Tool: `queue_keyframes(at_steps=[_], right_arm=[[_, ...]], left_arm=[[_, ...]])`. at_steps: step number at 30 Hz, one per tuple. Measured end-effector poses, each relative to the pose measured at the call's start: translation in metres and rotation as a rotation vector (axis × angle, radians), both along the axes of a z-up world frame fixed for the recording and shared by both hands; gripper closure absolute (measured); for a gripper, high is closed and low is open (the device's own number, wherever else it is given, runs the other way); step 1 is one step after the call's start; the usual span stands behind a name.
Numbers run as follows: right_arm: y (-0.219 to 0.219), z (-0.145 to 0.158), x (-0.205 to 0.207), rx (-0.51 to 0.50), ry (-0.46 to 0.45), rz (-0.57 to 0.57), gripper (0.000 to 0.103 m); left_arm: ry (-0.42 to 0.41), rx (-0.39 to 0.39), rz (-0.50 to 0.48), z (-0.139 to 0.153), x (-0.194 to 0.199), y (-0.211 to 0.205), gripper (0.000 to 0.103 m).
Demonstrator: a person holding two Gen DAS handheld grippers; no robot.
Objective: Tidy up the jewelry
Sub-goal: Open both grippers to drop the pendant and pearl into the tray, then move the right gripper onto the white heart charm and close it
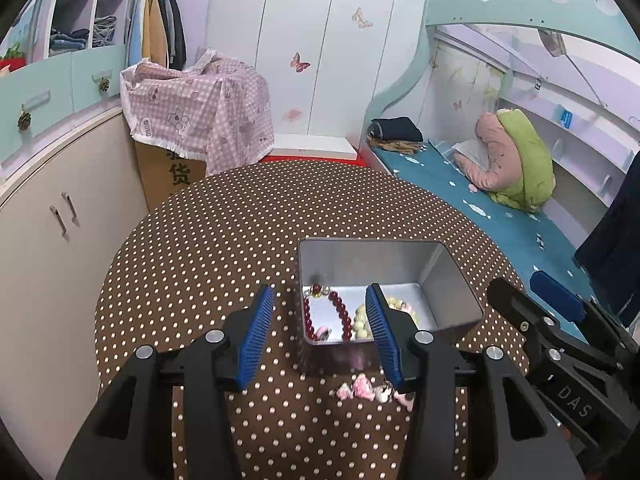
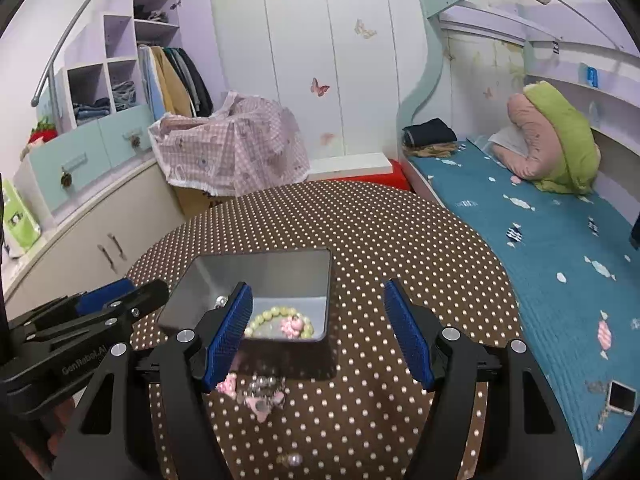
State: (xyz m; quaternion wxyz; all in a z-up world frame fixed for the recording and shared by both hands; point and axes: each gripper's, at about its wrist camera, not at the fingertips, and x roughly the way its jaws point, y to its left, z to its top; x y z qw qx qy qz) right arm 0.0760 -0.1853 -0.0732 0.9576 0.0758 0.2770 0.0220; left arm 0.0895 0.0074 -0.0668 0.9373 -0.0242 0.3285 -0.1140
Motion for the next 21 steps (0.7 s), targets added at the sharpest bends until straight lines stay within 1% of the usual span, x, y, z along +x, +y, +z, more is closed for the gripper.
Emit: queue_keyframes(at_steps=[6,10,17,21], right_arm=[[0.003,-0.014,-0.017,0.007,0.034,-0.006,0.037],[0.008,-0.029,-0.024,0.018,0.081,0.002,0.037],[0.024,-0.05,-0.027,0.003,0.126,0.029,0.037],[0.029,-0.065,-0.02,0.001,0.166,0.046,0.037]], left_arm=[[0.023,-0.016,0.009,-0.009,-0.013,0.008,0.057],[0.036,-0.017,0.015,-0.016,-0.019,0.014,0.057],[0.077,-0.005,0.045,-0.035,-0.026,0.026,0.057],[0.099,0.01,0.064,-0.046,-0.027,0.032,0.057]])
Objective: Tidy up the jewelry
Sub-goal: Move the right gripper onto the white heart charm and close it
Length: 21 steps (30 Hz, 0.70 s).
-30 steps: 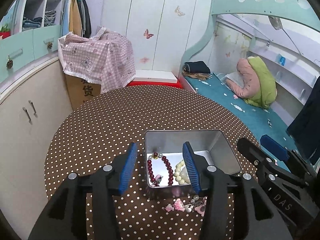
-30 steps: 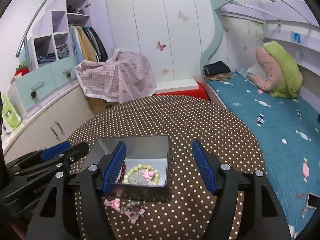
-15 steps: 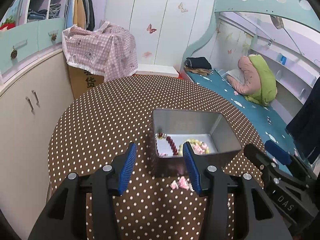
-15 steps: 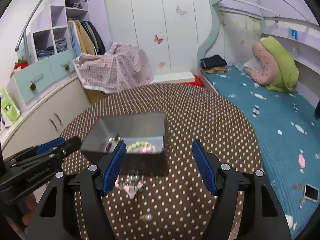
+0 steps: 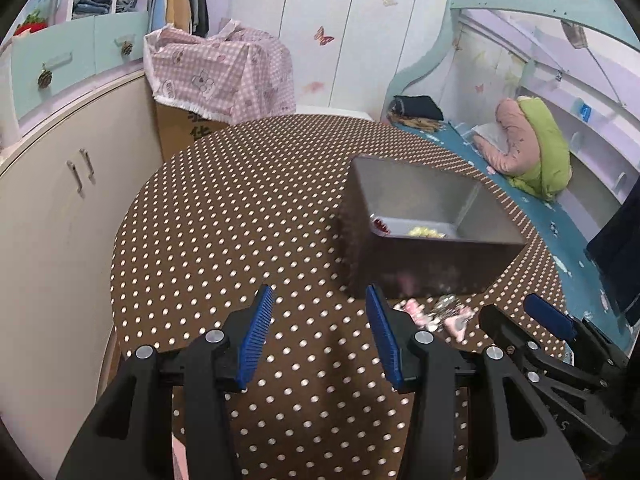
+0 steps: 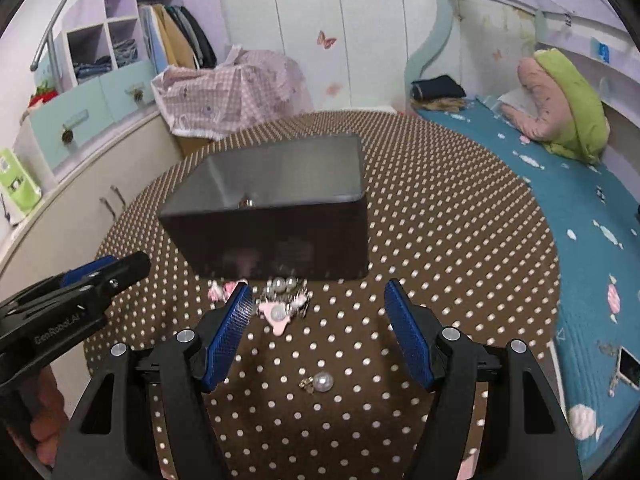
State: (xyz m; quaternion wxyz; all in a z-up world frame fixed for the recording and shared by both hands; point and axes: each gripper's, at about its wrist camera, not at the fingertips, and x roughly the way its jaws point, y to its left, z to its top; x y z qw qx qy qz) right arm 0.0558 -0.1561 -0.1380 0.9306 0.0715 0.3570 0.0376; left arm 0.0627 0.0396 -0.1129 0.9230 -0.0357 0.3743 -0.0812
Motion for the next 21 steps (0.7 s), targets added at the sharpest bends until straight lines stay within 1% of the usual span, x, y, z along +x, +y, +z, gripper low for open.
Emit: queue_keyframes(at_steps=[5,8,11,13,14,15,17,21], right_arm=[[0.01,-0.015,0.007,-0.012,0.033,0.035,0.037],[0.017,-0.02,0.012,-0.007,0.049,0.066,0.047],[0.026,-0.022,0.017,-0.039,0.045,0.078,0.051],[0.029,-0.023,0.019,-0.062,0.041,0.081,0.059],[0.028,-0.022,0.02,-0.064,0.04,0.083,0.069],[0.028,-0.023,0.02,-0.067,0.038,0.086,0.073],[0.027,-0.023,0.021,-0.068,0.034,0.085,0.076],[0.02,-0.022,0.02,-0.056,0.034,0.076,0.078]], left_arm=[[0.026,-0.003,0.004,-0.011,0.0,0.003,0.057],[0.035,0.0,0.002,-0.014,0.001,0.002,0.057],[0.044,-0.004,-0.003,-0.017,0.003,0.001,0.057],[0.049,-0.006,-0.006,-0.018,0.004,-0.001,0.057],[0.052,-0.005,-0.01,-0.018,0.005,-0.002,0.057],[0.053,-0.003,-0.012,-0.018,0.005,-0.004,0.057],[0.053,0.002,-0.022,-0.019,0.006,-0.009,0.057],[0.059,0.005,-0.042,-0.019,0.008,-0.02,0.057]])
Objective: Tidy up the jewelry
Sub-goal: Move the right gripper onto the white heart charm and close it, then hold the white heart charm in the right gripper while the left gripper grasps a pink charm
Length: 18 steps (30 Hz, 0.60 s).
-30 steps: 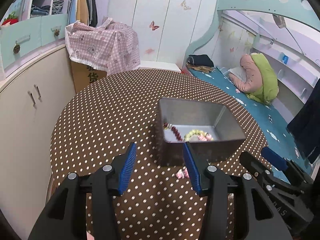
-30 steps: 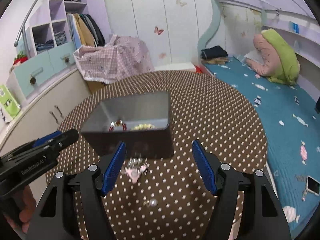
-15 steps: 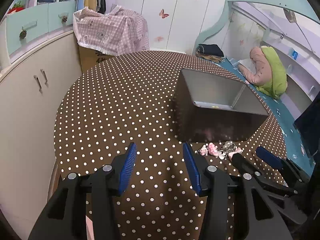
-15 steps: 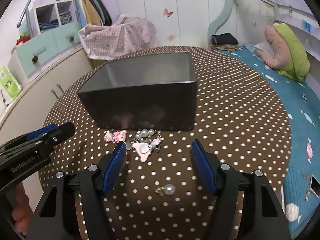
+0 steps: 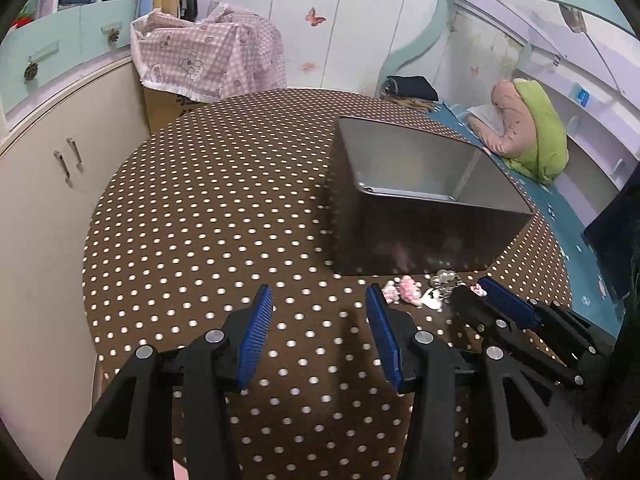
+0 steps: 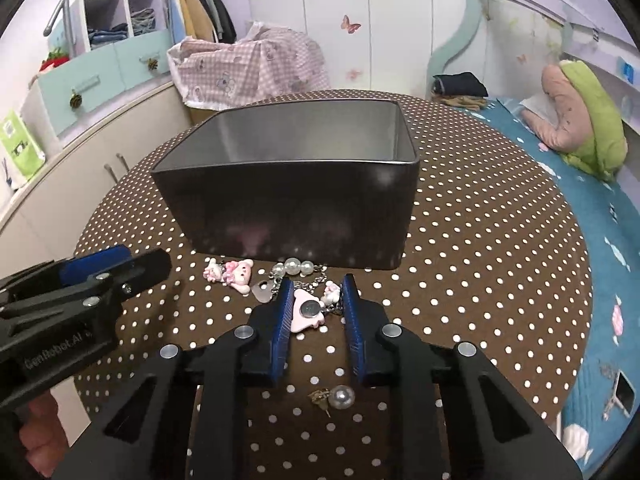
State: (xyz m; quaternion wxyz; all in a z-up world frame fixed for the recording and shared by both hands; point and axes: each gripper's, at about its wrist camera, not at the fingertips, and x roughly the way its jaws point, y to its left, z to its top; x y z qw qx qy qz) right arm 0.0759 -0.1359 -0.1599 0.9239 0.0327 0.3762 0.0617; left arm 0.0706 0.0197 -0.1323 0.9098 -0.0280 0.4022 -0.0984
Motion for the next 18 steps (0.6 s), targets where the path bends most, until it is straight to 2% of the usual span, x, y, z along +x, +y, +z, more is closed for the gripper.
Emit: queue_keyframes(at_steps=[14,18], right_arm=[[-0.049,0.011,-0.005,0.031,-0.008,-0.097,0.078],[-0.058,0.007,-0.002,0.05,0.011,-0.113,0.078]], left_arm=[[0.045,-0.002,-0.063,-0.008,0.011,-0.031,0.057],[0.035,0.018,-0.091,-0.01,0.011,-0.037,0.062]])
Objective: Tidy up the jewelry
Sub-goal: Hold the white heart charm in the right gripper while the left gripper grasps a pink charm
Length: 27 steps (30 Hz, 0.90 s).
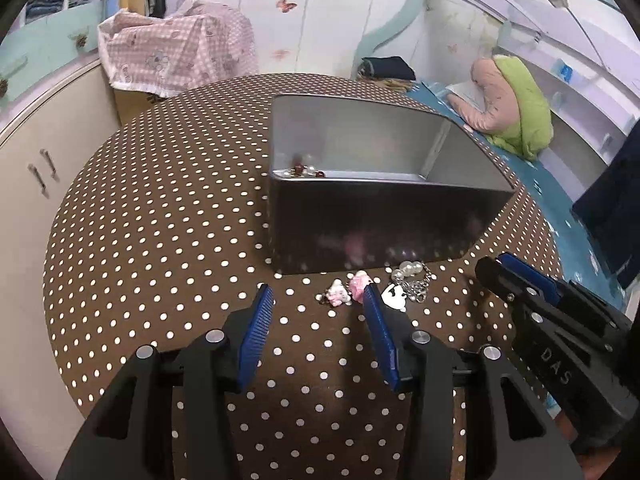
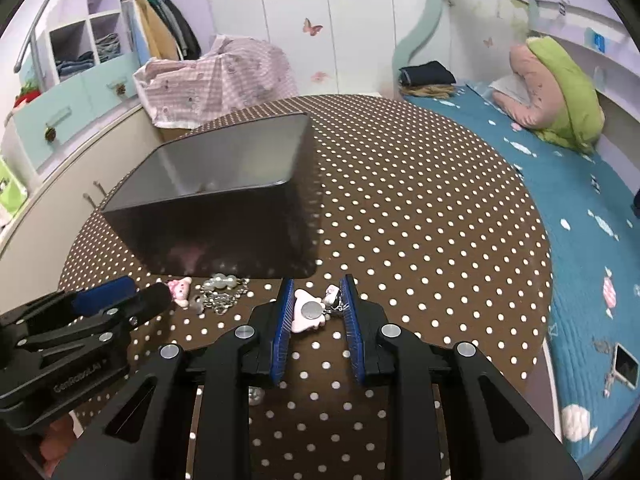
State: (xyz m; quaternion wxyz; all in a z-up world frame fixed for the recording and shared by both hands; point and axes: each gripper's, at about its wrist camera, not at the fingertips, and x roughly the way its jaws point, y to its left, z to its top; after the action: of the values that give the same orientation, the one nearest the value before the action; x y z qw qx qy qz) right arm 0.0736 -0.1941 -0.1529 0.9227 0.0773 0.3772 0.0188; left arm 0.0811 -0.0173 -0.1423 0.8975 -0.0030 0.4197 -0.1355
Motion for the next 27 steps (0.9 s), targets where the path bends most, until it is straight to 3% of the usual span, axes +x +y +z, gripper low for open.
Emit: queue_keyframes(at_steps=[2,4,6,12,14,15,16,17,27], right_arm=[[0.0,-0.001,0.001,0.005,0.005,0.0,0.078],[-0.002,-0.002,0.001,0.005,0.005,0.003,0.078],[-0.002,-0.001,0.003,0.008,0.006,0.005,0.078],[0.0,0.001,0.004,0.01,0.002,0.009,0.078],[-0.001,0.001,0.005,0.014,0.005,0.009,0.078],[-0.002,0.001,0.006,0.017,0.006,0.009,0.078],[-0.003,0.001,0.006,0.022,0.01,0.007,0.078],[-0.003,0.0,0.007,0.025,0.012,0.007,0.078],[-0.009,-0.002,0.009,0.035,0.025,0.005,0.078]], left_arm=[[-0.013,0.029,0.005,-0.001,0.0,-0.002,0.072],[-0.022,0.044,0.001,-0.002,0.001,-0.003,0.091],[-0.021,0.043,-0.004,-0.002,0.001,-0.002,0.1],[-0.003,0.0,0.001,-0.003,0.004,0.009,0.103],[0.018,-0.042,-0.007,-0.002,0.005,0.012,0.097],[0.031,-0.071,-0.021,-0.001,0.006,0.014,0.082],[0.045,-0.106,-0.031,0.001,0.007,0.016,0.056],[0.049,-0.122,-0.026,0.002,0.007,0.016,0.046],[-0.007,0.036,0.001,-0.001,0.01,-0.005,0.046]])
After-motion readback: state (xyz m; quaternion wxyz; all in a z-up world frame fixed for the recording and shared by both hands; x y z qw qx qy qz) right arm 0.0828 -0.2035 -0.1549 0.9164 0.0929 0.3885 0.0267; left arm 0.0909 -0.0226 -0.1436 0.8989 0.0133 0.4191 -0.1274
